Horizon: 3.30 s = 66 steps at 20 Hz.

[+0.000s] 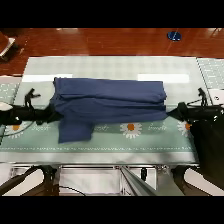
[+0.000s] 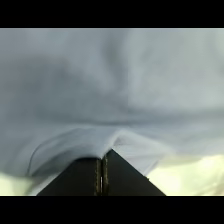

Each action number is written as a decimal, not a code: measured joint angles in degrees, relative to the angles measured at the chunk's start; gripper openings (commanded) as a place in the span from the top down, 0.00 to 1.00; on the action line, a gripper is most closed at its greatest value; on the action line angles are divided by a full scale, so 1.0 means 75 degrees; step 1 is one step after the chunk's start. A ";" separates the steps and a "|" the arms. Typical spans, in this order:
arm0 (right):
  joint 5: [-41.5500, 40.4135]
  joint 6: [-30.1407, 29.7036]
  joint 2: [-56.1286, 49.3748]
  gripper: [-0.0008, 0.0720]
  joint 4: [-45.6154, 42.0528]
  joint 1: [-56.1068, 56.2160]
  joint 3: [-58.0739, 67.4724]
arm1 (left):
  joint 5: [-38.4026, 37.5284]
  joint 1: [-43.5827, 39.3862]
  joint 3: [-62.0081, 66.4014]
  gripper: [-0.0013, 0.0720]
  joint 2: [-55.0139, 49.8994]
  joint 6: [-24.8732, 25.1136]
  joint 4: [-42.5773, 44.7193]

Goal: Fold the shirts.

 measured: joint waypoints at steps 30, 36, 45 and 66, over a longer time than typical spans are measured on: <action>-0.0251 0.1597 -0.4147 0.42 -0.0726 0.0498 0.5088 | -0.1603 0.0411 0.6169 0.29 -0.3617 -0.1309 0.1524; -0.0227 0.1679 -0.4721 0.47 -0.0402 0.1271 0.5004 | -0.0093 -0.0259 0.4526 0.29 -0.2177 -0.0764 0.1058; 0.0606 0.1163 -0.3424 0.96 -0.1020 0.1880 0.5094 | 0.0790 -0.2308 0.4199 0.97 -0.1955 -0.0612 0.0804; 0.0720 0.1798 0.4296 0.96 -0.1058 0.1923 0.1696 | 0.1335 -0.8833 0.7936 0.97 -0.5936 -0.1827 -0.0545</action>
